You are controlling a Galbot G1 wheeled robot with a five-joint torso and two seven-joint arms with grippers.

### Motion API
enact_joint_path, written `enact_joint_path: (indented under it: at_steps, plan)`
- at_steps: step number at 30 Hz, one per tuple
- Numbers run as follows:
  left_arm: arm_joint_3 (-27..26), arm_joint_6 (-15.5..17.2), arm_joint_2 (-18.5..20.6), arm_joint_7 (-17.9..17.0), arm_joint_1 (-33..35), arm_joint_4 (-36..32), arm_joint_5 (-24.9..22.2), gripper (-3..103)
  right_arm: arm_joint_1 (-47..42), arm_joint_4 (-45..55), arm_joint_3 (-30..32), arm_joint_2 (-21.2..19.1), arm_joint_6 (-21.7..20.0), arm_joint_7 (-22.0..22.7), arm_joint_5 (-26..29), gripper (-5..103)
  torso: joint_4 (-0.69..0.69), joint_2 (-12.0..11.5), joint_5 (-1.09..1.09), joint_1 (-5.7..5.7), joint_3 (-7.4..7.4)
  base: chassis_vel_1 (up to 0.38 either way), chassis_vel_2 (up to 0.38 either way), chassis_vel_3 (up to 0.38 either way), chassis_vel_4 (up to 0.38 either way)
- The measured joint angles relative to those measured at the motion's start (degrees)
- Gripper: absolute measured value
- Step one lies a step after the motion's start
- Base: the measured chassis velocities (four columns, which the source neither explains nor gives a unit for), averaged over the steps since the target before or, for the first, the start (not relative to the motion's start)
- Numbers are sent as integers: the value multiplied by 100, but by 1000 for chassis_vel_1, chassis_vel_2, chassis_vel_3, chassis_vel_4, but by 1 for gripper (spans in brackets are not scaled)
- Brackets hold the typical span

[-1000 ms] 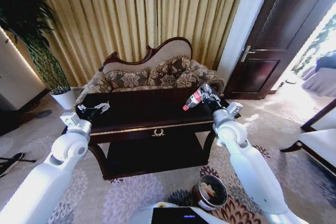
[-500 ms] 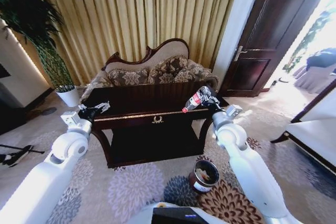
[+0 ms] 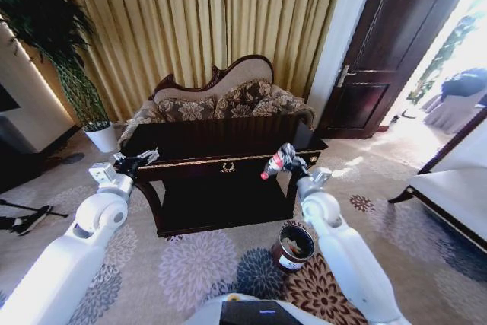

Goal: Move to the front of the table and place the trash on the table into the trash bin.

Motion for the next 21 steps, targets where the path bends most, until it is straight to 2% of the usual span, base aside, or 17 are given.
enact_joint_path:
  at_steps: [5,11,15,17,21]
  plan:
    - [-23,-8,-26,61,2,52,23,100,30,-694,111,107,85,-182,-313,28,-1,0,1,-1,0,0,0,0,0]
    - [-44,-111,-71,171,12,150,94,100,208,-2139,421,20,468,-572,-1113,28,0,0,0,-1,0,0,0,0,0]
    - [-16,-134,-96,211,-20,186,116,100,205,-2465,524,-2,478,-591,-1330,28,-1,1,0,-2,-1,0,0,0,0]
    - [20,-149,-125,218,-45,210,139,100,225,-2802,661,3,480,-581,-1711,28,-1,1,0,-3,-1,0,0,0,0]
    - [26,-171,-142,238,-34,233,168,100,313,-3361,907,52,577,-400,-2096,28,1,1,0,-2,-1,0,0,0,0]
